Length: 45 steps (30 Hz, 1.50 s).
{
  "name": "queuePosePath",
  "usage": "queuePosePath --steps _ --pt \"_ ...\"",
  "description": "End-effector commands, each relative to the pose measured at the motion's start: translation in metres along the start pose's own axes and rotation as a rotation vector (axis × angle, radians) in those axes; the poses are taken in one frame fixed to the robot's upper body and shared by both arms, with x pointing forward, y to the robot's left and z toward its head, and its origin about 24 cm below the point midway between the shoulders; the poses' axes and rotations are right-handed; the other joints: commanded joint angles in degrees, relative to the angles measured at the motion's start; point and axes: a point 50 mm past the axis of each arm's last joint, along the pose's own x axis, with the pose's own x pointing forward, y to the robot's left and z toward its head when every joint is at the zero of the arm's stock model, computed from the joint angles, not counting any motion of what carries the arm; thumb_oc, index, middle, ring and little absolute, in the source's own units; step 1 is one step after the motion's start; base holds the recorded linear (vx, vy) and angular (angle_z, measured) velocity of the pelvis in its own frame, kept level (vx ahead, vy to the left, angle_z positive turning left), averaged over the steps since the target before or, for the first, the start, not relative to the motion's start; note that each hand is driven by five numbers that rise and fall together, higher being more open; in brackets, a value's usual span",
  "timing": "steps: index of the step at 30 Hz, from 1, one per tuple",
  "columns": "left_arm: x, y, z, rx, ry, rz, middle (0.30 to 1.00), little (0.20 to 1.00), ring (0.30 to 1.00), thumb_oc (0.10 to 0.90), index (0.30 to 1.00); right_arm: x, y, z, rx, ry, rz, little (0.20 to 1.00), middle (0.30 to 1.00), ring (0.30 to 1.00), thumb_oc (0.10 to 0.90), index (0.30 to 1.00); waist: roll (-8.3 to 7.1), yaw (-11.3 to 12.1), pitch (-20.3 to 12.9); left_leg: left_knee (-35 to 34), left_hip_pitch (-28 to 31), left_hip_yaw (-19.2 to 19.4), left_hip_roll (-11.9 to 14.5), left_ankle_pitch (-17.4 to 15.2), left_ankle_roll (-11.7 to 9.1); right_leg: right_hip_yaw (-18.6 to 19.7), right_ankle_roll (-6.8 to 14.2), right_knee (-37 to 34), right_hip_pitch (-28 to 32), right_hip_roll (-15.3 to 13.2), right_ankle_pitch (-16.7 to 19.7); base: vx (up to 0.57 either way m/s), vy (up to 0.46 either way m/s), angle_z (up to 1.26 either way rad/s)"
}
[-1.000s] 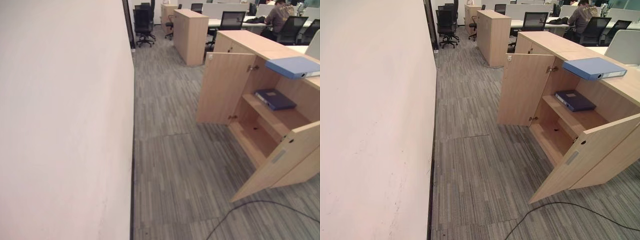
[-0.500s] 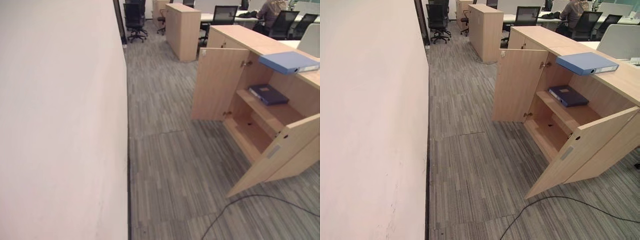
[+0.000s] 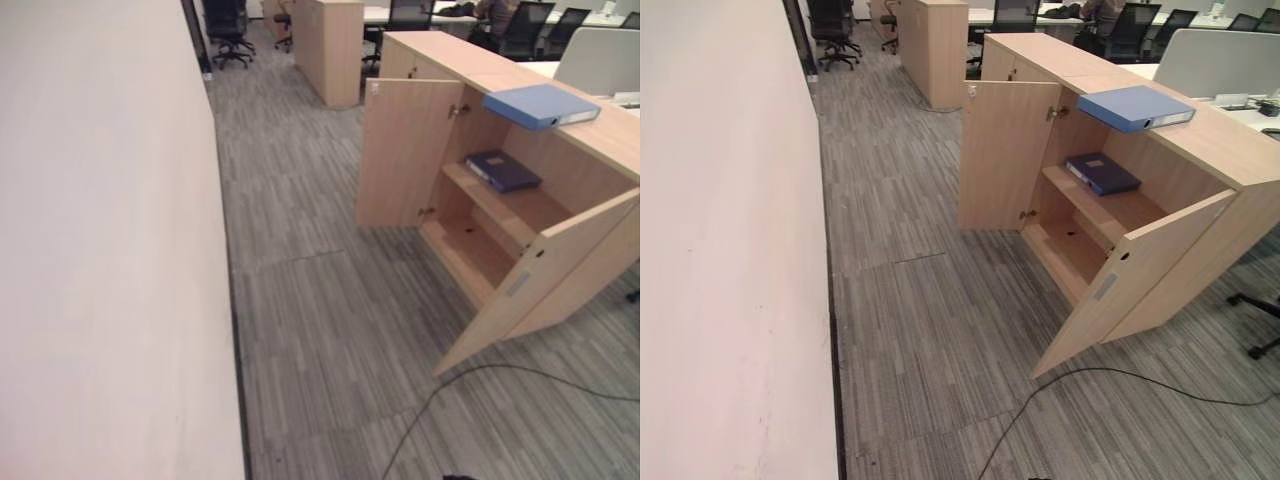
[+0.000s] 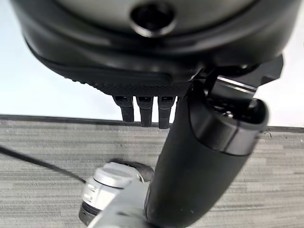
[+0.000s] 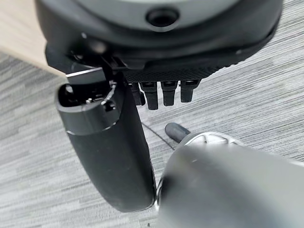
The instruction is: Put the empty folder in the office cabinet
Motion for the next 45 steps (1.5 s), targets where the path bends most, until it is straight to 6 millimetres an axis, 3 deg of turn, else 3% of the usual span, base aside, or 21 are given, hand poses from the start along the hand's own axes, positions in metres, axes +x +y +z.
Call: queuePosePath --steps 1,8,16,24,26,28,29,31,33,34,35,36,38,39,41,44,45 --pt "0.001 0.001 0.012 -0.050 -0.038 0.017 0.900 0.900 0.900 0.800 0.900 -0.001 -0.006 -0.008 -0.049 0.071 -0.017 0.900 0.900 0.900 0.800 0.900 -1.51 -0.5 -0.3 -5.1 0.1 -7.8 -2.0 0.4 -2.2 -2.1 4.7 -4.8 7.3 -1.5 1.2 0.03 -0.043 0.02" --pt "0.002 -0.011 0.024 -0.008 -0.077 -0.014 0.900 0.900 0.900 0.800 0.900 -0.001 -0.007 -0.001 -0.051 0.046 -0.020 0.900 0.900 0.900 0.800 0.900 -1.80 -1.2 -0.6 -5.1 0.5 -7.7 -1.5 0.2 -2.6 -2.6 4.4 -4.8 8.0 -1.1 0.5 0.04 -0.046 0.06" --pt "0.002 -0.007 0.018 -0.011 -0.049 0.005 0.900 0.900 0.900 0.800 0.900 0.000 -0.005 0.005 -0.045 0.020 -0.009 0.900 0.900 0.900 0.800 0.900 -2.00 -1.2 -0.3 -5.1 0.5 -7.2 -0.9 -0.1 -2.8 -2.7 4.0 -4.5 7.8 -0.6 -0.3 0.05 -0.062 0.01" --pt "0.001 0.001 0.013 -0.049 -0.027 0.037 0.900 0.900 0.900 0.800 0.900 0.000 -0.005 0.005 -0.043 0.020 -0.009 0.900 0.900 0.900 0.800 0.900 -1.88 -0.3 1.2 -5.1 1.2 -8.1 0.6 -0.8 -3.0 -1.8 2.6 0.5 5.9 0.3 -4.6 0.09 -0.128 -0.05" --pt "0.001 0.003 0.011 -0.065 -0.021 0.049 0.900 0.900 0.900 0.800 0.900 0.000 -0.006 0.007 -0.036 0.014 -0.010 0.900 0.900 0.900 0.800 0.900 -1.90 -0.2 1.8 -2.1 0.1 -8.0 0.6 -1.9 -2.8 -1.5 2.1 2.0 5.2 0.1 -5.6 0.02 -0.089 0.01" --pt "0.001 0.005 0.008 -0.078 -0.014 0.057 0.900 0.900 0.900 0.800 0.900 0.000 -0.008 0.012 -0.035 0.001 -0.016 0.900 0.900 0.900 0.800 0.900 -2.07 0.2 2.8 5.6 -3.4 -7.4 -0.1 -3.9 -3.0 -1.3 1.3 3.2 5.1 -0.4 -6.9 -0.02 -0.113 -0.14" --pt "0.001 0.004 0.009 -0.108 -0.018 0.063 0.900 0.900 0.900 0.800 0.900 -0.001 -0.014 0.025 -0.061 -0.028 -0.034 0.900 0.900 0.900 0.800 0.900 -2.00 2.2 4.6 15.4 -9.4 -9.5 -1.9 -1.3 -4.3 -0.7 0.8 3.7 5.0 -0.7 -7.9 -0.03 -0.152 -0.10" --pt "0.000 0.004 0.005 -0.107 -0.008 0.057 0.900 0.900 0.900 0.800 0.900 -0.001 -0.017 0.030 -0.079 -0.042 -0.043 0.900 0.900 0.900 0.800 0.900 -2.85 4.0 5.0 15.4 -14.5 -11.2 -2.1 -1.2 -4.4 -0.6 1.2 4.0 5.5 -1.5 -8.1 0.08 -0.103 -0.12" --pt "0.000 0.005 0.004 -0.108 -0.008 0.061 0.900 0.900 0.900 0.800 0.900 -0.001 -0.017 0.033 -0.080 -0.048 -0.043 0.900 0.900 0.900 0.800 0.900 -3.12 4.6 5.2 14.3 -15.7 -12.1 -1.7 -0.2 -4.6 -0.2 1.3 3.6 6.4 -1.5 -8.2 0.13 -0.011 -0.51" --pt "0.000 0.006 0.002 -0.106 -0.006 0.065 0.900 0.900 0.900 0.800 0.900 -0.001 -0.017 0.034 -0.088 -0.052 -0.047 0.900 0.900 0.900 0.800 0.900 -2.60 5.3 5.3 10.5 -17.9 -14.3 0.1 5.3 -4.9 0.3 1.3 3.2 7.3 -1.2 -8.0 0.11 0.022 -0.31" --pt "0.000 0.006 0.002 -0.106 -0.006 0.065 0.900 0.900 0.900 0.800 0.900 -0.001 -0.017 0.034 -0.088 -0.052 -0.047 0.900 0.900 0.900 0.800 0.900 -2.61 5.3 5.3 10.4 -17.8 -14.3 0.1 5.3 -4.9 0.2 1.3 3.2 7.3 -1.2 -8.0 0.17 0.086 -0.06" --pt "0.000 0.007 0.003 -0.135 -0.019 0.077 0.900 0.900 0.900 0.800 0.900 -0.001 -0.017 0.037 -0.100 -0.057 -0.052 0.900 0.900 0.900 0.800 0.900 -1.62 6.2 5.7 2.9 -18.6 -17.4 3.9 10.0 -5.6 2.2 1.5 3.6 8.6 -1.1 -9.1 0.18 0.087 0.03" --pt "0.000 0.007 0.002 -0.171 -0.024 0.088 0.900 0.900 0.900 0.800 0.900 -0.002 -0.017 0.041 -0.131 -0.059 -0.055 0.900 0.900 0.900 0.800 0.900 -1.33 7.3 6.0 -3.7 -20.3 -19.7 7.9 12.5 -6.4 4.6 1.8 4.5 9.0 -1.7 -10.3 0.18 0.094 -0.14" --pt "0.000 0.007 0.002 -0.171 -0.024 0.088 0.900 0.900 0.900 0.800 0.900 -0.002 -0.017 0.041 -0.131 -0.059 -0.056 0.900 0.900 0.900 0.800 0.900 -1.27 7.2 5.9 -3.7 -20.4 -19.8 7.9 12.5 -6.4 4.5 1.8 4.5 8.9 -1.6 -10.2 0.13 0.071 -0.24" --pt "-0.001 0.007 -0.005 -0.208 -0.012 0.099 0.900 0.900 0.900 0.800 0.900 -0.001 -0.017 0.041 -0.168 -0.047 -0.052 0.900 0.900 0.900 0.800 0.900 -0.41 7.9 5.7 -5.1 -23.0 -20.5 11.2 13.9 -7.9 6.6 2.5 4.6 10.5 -1.9 -11.4 0.27 0.170 -0.41" --pt "-0.002 0.008 -0.016 -0.225 0.018 0.104 0.900 0.900 0.900 0.800 0.900 -0.001 -0.015 0.031 -0.175 -0.013 -0.045 0.900 0.900 0.900 0.800 0.900 0.92 9.1 4.1 -5.1 -22.1 -20.3 12.0 14.5 -8.7 7.1 3.1 3.1 13.2 -1.4 -11.7 0.26 0.166 -0.43" --pt "-0.004 0.010 -0.025 -0.239 0.044 0.112 0.900 0.900 0.900 0.800 0.900 -0.001 -0.015 0.022 -0.164 0.014 -0.041 0.900 0.900 0.900 0.800 0.900 1.78 10.4 2.4 -5.1 -21.5 -21.5 11.4 15.3 -10.0 7.1 3.6 1.4 15.0 -1.4 -11.5 0.42 0.300 -0.33"
